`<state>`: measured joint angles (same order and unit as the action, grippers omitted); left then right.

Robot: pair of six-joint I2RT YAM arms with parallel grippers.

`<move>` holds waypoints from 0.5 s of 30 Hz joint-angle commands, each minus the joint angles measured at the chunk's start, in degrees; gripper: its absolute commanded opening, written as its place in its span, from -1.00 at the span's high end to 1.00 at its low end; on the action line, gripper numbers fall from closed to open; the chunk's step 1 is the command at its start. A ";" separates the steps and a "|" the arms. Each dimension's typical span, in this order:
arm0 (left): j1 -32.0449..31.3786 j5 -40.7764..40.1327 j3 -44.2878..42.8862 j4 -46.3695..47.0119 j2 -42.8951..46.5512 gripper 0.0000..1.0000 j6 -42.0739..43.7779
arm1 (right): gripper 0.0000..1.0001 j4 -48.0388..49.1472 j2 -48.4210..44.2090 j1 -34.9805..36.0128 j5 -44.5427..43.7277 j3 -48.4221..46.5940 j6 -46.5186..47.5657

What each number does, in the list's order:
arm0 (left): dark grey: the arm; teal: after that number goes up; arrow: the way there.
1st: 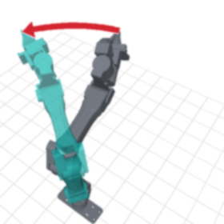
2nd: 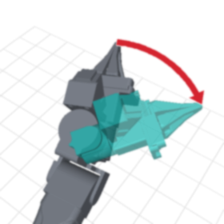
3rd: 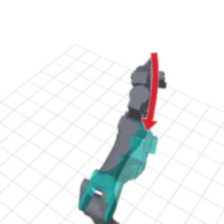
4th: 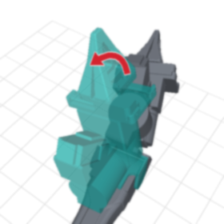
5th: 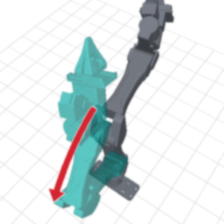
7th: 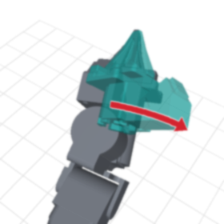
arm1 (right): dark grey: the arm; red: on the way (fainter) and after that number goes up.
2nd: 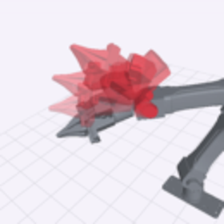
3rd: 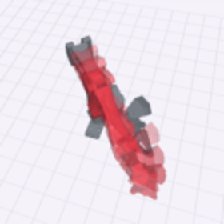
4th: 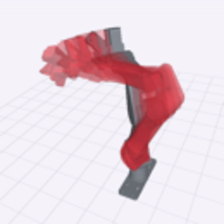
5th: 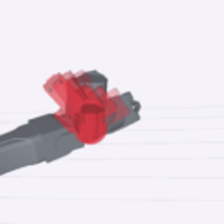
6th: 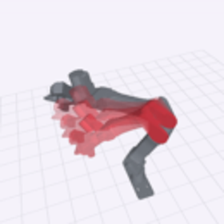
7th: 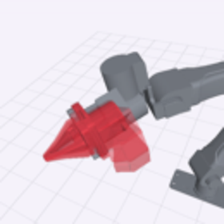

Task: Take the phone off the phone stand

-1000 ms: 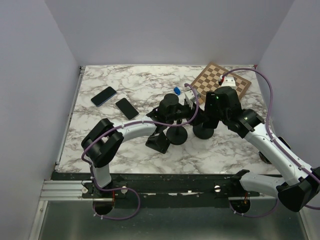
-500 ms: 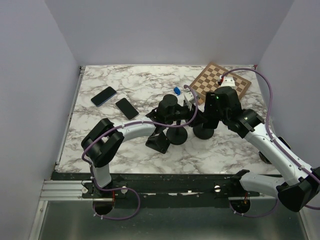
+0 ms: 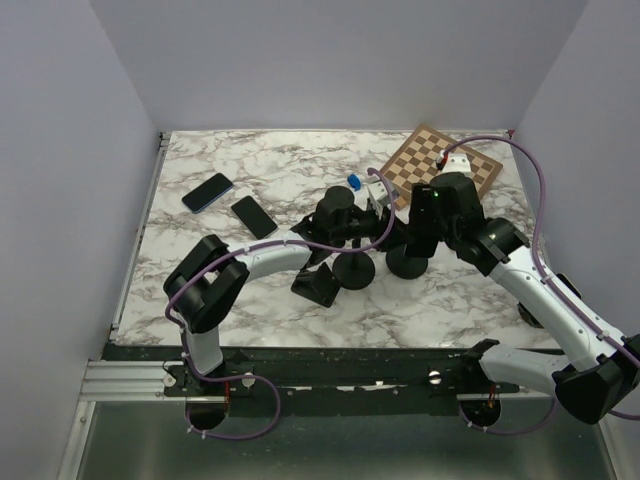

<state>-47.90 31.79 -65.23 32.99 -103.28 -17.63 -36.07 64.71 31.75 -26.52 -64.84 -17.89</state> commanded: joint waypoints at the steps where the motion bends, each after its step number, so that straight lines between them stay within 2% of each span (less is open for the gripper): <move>1: 0.17 4.86 -1.55 -0.42 -2.43 0.05 -0.30 | 0.99 4.37 -1.38 -0.39 1.11 -2.40 0.19; 2: 0.17 5.07 -1.90 -0.83 -2.74 0.09 -0.24 | 0.99 4.51 -1.43 -0.45 1.20 -2.40 0.27; 7: 0.26 3.72 -1.97 -1.70 -2.74 0.57 0.76 | 0.98 4.70 -1.81 -0.51 0.93 -2.06 0.68; 10: 0.31 2.39 -1.30 -2.38 -2.09 0.98 2.07 | 0.99 4.70 -2.68 -0.52 -0.89 -1.46 1.41; 15: 1.32 2.24 -0.24 -3.42 -1.07 1.00 3.21 | 0.99 5.30 -6.06 -0.47 -4.42 1.86 5.32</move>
<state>-47.46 33.17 -66.78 32.58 -104.60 -16.14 -35.86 63.31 31.48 -26.35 -64.01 -16.38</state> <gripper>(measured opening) 0.359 0.783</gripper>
